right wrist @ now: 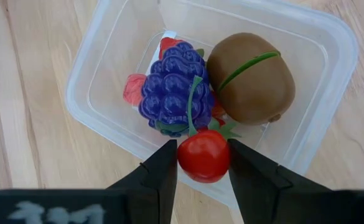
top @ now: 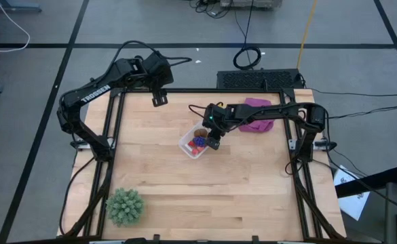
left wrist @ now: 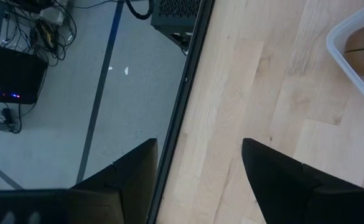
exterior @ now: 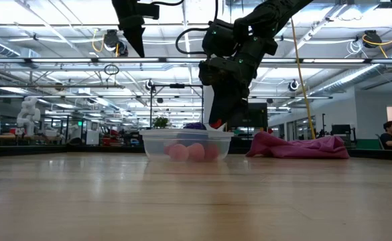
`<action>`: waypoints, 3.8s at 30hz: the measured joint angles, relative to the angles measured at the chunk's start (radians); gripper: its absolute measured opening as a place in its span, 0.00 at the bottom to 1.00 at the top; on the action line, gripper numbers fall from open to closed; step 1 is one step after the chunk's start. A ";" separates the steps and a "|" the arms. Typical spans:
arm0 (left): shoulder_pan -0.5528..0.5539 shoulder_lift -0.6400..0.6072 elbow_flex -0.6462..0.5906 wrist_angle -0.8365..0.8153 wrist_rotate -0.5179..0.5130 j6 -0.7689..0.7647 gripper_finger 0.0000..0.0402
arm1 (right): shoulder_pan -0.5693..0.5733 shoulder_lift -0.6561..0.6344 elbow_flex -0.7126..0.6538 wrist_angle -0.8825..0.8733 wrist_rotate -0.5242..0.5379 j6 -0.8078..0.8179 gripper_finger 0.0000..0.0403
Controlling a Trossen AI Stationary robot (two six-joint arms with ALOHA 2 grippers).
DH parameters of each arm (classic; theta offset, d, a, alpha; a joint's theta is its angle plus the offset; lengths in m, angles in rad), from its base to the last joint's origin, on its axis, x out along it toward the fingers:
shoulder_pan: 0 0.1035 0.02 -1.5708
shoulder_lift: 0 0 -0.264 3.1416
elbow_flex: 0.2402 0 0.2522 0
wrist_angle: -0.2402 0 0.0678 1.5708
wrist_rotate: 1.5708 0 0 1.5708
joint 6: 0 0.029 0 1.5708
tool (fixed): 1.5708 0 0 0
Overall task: Pick and placing Produce into tupperware
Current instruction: Put the cherry into the transparent bin, then return to home position
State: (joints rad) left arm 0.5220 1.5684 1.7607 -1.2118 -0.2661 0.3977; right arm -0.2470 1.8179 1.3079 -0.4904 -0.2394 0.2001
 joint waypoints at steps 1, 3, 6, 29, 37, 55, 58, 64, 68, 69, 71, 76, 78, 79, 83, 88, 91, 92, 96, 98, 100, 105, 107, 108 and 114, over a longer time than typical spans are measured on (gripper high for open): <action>0.000 0.000 0.000 0.000 0.000 0.000 0.60 | 0.000 0.000 0.000 0.000 0.000 0.000 0.31; 0.000 0.000 0.000 0.000 0.000 0.000 0.60 | 0.000 0.000 0.000 0.000 0.000 0.000 0.31; 0.000 0.000 0.000 0.000 0.000 0.000 0.60 | 0.000 0.000 0.000 0.000 0.000 0.000 0.31; 0.000 0.000 0.000 0.041 0.003 0.011 0.60 | 0.000 0.001 -0.063 0.061 -0.002 -0.029 0.31; 0.000 0.000 0.000 0.042 0.004 0.017 0.60 | 0.000 0.001 -0.063 0.070 -0.002 -0.054 0.34; 0.000 0.000 0.000 0.042 0.006 0.015 0.60 | 0.000 0.001 -0.037 0.138 0.000 -0.089 0.43; -0.003 0.000 0.000 0.035 0.007 0.008 0.60 | 0.000 -0.005 0.005 0.121 0.000 -0.099 0.43; -0.020 0.000 0.000 0.015 0.007 -0.013 0.60 | 0.000 -0.058 0.121 0.018 0.002 -0.141 0.43; -0.040 -0.003 0.000 0.005 0.063 -0.071 0.60 | 0.000 -0.145 0.176 -0.074 0.002 -0.142 0.43; -0.043 -0.011 -0.001 0.002 0.108 -0.080 0.60 | 0.000 -0.181 0.177 -0.080 0.003 -0.142 0.43; -0.055 -0.040 -0.002 0.002 0.219 -0.088 0.60 | 0.000 -0.250 0.177 -0.107 0.002 -0.142 0.43; -0.087 -0.165 -0.002 -0.003 0.344 -0.177 0.60 | 0.031 -0.451 0.150 -0.167 0.004 -0.103 0.43; -0.114 -0.234 -0.002 -0.011 0.344 -0.241 0.60 | 0.063 -0.531 0.117 -0.180 0.003 -0.085 0.43; -0.132 -0.273 -0.001 -0.014 0.344 -0.275 0.60 | 0.082 -0.571 0.094 -0.176 0.002 -0.080 0.43; -0.264 -0.422 -0.037 -0.008 0.344 -0.375 0.60 | 0.182 -0.731 -0.035 -0.141 0.003 -0.070 0.43; -0.514 -0.599 -0.238 0.068 0.260 -0.581 0.60 | 0.323 -0.912 -0.298 0.046 0.001 -0.018 0.43; -0.663 -0.699 -0.442 0.158 0.124 -0.719 0.60 | 0.391 -1.008 -0.460 0.178 0.003 0.079 0.43; -0.707 -0.731 -0.517 0.205 0.087 -0.754 0.60 | 0.416 -1.033 -0.510 0.223 0.002 0.101 0.43; -0.840 -0.821 -0.801 0.461 0.032 -0.826 0.60 | 0.509 -1.099 -0.676 0.448 0.004 0.153 0.43; -0.886 -0.848 -0.923 0.599 0.031 -0.834 0.60 | 0.549 -1.111 -0.738 0.567 0.007 0.137 0.43; -0.918 -0.862 -1.024 0.733 0.021 -0.850 0.60 | 0.578 -1.111 -0.782 0.635 0.046 0.101 0.43; -0.942 -0.861 -1.225 0.940 -0.061 -0.909 0.60 | 0.603 -1.091 -0.852 0.673 0.258 0.053 0.43; -0.941 -0.862 -1.289 1.037 -0.083 -0.899 0.60 | 0.601 -1.078 -0.892 0.750 0.281 0.019 0.43; -0.937 -0.862 -1.315 1.075 -0.097 -0.892 0.60 | 0.596 -1.075 -0.916 0.810 0.284 0.000 0.43; -0.832 -0.862 -1.394 1.176 -0.103 -0.811 0.60 | 0.496 -1.091 -1.039 0.998 0.287 -0.010 0.43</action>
State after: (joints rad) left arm -0.3101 0.7067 0.3672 -0.0362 -0.3687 -0.4133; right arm 0.2486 0.7274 0.2692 0.5079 0.0479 0.1903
